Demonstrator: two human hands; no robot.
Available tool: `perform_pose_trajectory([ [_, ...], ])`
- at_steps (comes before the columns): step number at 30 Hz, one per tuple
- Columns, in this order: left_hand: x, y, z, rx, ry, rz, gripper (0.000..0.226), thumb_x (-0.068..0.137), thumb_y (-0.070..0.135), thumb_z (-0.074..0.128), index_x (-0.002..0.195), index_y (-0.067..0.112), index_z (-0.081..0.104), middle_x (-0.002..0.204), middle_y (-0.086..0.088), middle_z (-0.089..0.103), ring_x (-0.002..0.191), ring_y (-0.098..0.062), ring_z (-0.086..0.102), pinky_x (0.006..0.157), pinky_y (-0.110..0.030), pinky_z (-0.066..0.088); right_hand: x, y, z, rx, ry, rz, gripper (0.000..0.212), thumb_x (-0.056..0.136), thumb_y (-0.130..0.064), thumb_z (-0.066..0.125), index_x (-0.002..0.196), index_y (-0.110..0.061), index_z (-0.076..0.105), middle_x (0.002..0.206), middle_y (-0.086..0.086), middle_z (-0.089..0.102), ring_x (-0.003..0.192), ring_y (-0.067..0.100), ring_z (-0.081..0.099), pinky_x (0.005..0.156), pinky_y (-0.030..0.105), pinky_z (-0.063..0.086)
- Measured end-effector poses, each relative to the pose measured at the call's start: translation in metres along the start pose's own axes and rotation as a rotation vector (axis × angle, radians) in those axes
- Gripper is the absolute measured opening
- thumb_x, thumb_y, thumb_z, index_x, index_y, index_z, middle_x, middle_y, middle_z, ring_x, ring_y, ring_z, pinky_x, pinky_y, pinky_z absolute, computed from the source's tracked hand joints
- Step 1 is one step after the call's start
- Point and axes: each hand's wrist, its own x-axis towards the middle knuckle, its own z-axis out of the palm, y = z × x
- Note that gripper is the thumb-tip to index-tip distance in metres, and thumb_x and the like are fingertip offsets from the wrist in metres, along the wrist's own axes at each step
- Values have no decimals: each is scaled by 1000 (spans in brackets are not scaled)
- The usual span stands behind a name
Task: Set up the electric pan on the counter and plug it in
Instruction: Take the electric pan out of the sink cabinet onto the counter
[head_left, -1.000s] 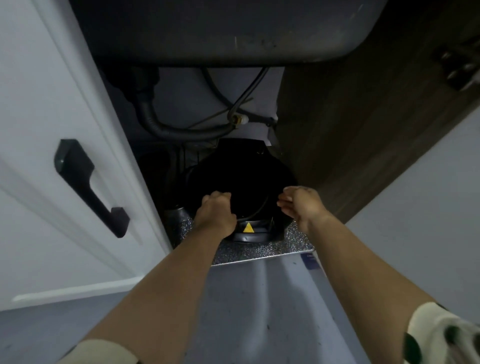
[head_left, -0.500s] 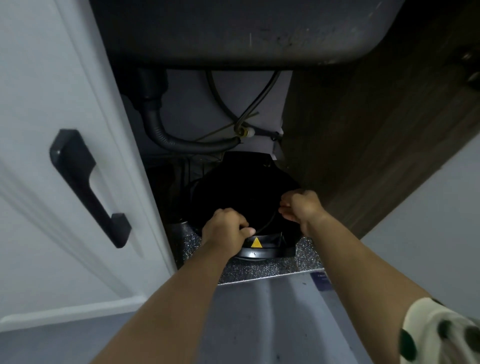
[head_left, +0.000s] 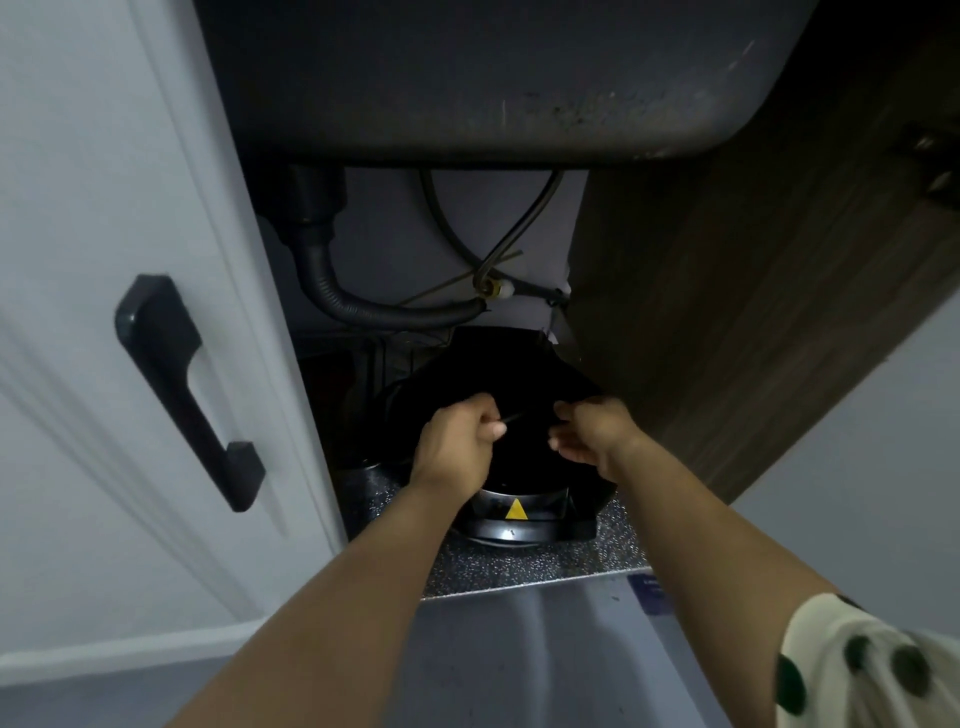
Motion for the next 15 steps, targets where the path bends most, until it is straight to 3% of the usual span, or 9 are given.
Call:
perform_pose_trajectory([
  [4, 13, 19, -11, -85, 139, 85, 9, 91, 7, 54, 95, 6, 62, 95, -13, 66, 91, -28, 59, 77, -28, 43, -4, -21, 1, 121, -97, 1, 27, 100, -18, 41, 124, -7, 47, 106, 21, 65, 61, 18, 54, 53, 24, 42],
  [7, 21, 33, -16, -167, 199, 153, 11, 90, 2, 53, 94, 4, 63, 95, -12, 64, 93, -27, 57, 80, -29, 43, -5, -35, -1, 138, -109, 10, 32, 101, -16, 35, 129, -4, 45, 82, 12, 63, 58, 15, 51, 48, 20, 39],
  [9, 24, 41, -19, -203, 213, 197, 10, 90, 3, 53, 92, 5, 62, 92, -9, 62, 92, -26, 56, 80, -31, 44, -5, -44, -6, 158, -106, 38, 30, 101, -14, 30, 123, -5, 48, 74, 9, 58, 55, 12, 46, 42, 17, 35],
  [12, 29, 52, -23, -257, 204, 228, 9, 90, 5, 53, 88, 9, 62, 87, 0, 58, 87, -22, 56, 75, -27, 42, -2, -56, -21, 221, -95, 109, 26, 100, -9, 26, 95, -5, 51, 70, 8, 58, 53, 11, 42, 46, 18, 30],
  [15, 34, 63, -29, -383, 172, 190, 14, 91, 5, 52, 84, 14, 61, 82, 4, 58, 88, -23, 57, 81, -28, 47, -2, -62, -33, 74, -41, 77, 26, 100, -15, 34, 78, -11, 47, 60, 7, 56, 34, 8, 44, 40, 18, 29],
])
